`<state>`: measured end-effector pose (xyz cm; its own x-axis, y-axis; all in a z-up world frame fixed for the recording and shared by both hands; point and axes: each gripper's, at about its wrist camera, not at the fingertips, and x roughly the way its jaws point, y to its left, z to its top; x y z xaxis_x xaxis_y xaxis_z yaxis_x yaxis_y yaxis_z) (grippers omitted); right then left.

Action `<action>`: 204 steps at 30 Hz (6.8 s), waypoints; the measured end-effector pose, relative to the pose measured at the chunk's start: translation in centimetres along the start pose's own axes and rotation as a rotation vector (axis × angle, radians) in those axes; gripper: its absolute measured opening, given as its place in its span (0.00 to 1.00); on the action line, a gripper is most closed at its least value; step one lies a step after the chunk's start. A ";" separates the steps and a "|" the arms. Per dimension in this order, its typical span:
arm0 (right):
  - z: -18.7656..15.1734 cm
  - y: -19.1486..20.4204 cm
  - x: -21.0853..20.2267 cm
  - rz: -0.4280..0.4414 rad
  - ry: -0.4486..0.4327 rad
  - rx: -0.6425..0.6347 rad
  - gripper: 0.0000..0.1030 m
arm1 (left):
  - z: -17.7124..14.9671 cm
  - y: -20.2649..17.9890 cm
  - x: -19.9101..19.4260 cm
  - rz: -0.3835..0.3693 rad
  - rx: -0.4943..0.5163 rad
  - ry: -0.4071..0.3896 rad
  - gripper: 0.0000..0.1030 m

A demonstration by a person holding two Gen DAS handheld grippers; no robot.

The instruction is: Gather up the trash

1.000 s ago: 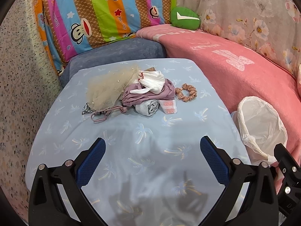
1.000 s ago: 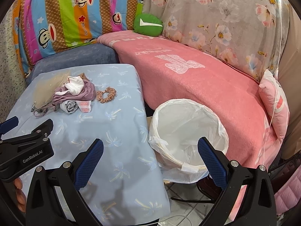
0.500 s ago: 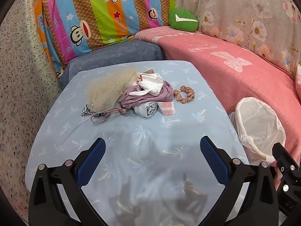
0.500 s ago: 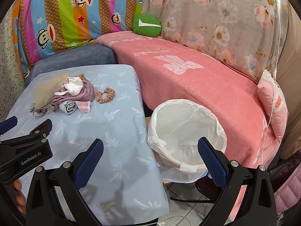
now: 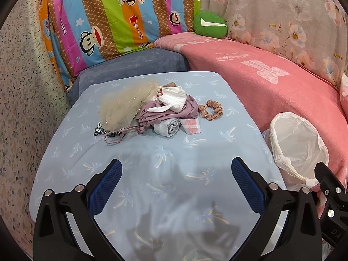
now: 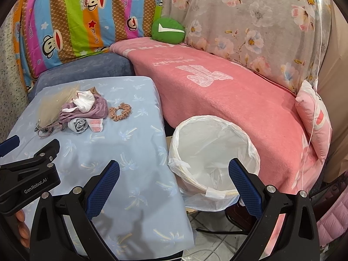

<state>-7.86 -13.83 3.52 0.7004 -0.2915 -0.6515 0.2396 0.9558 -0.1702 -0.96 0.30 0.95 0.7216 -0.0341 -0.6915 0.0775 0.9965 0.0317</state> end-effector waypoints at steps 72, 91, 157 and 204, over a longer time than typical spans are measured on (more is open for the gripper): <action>3.4 3.7 3.0 0.026 -0.033 0.034 0.94 | 1.7 5.4 2.9 -0.049 -0.033 -0.030 0.93; 9.9 10.5 17.7 0.089 0.012 0.114 0.94 | 6.2 17.9 14.8 -0.022 -0.232 0.065 0.93; 5.7 -14.1 5.3 0.021 -0.109 0.425 0.14 | 12.6 -12.5 -1.6 -0.635 0.215 -0.185 0.07; 6.7 -1.5 4.8 0.169 -0.084 0.294 0.47 | 8.7 -1.1 3.5 -0.389 0.001 -0.106 0.77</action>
<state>-0.37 -16.89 5.58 0.7964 -0.1441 -0.5874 0.2906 0.9429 0.1627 7.50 -1.56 4.78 0.7050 -0.4168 -0.5738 0.3597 0.9074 -0.2172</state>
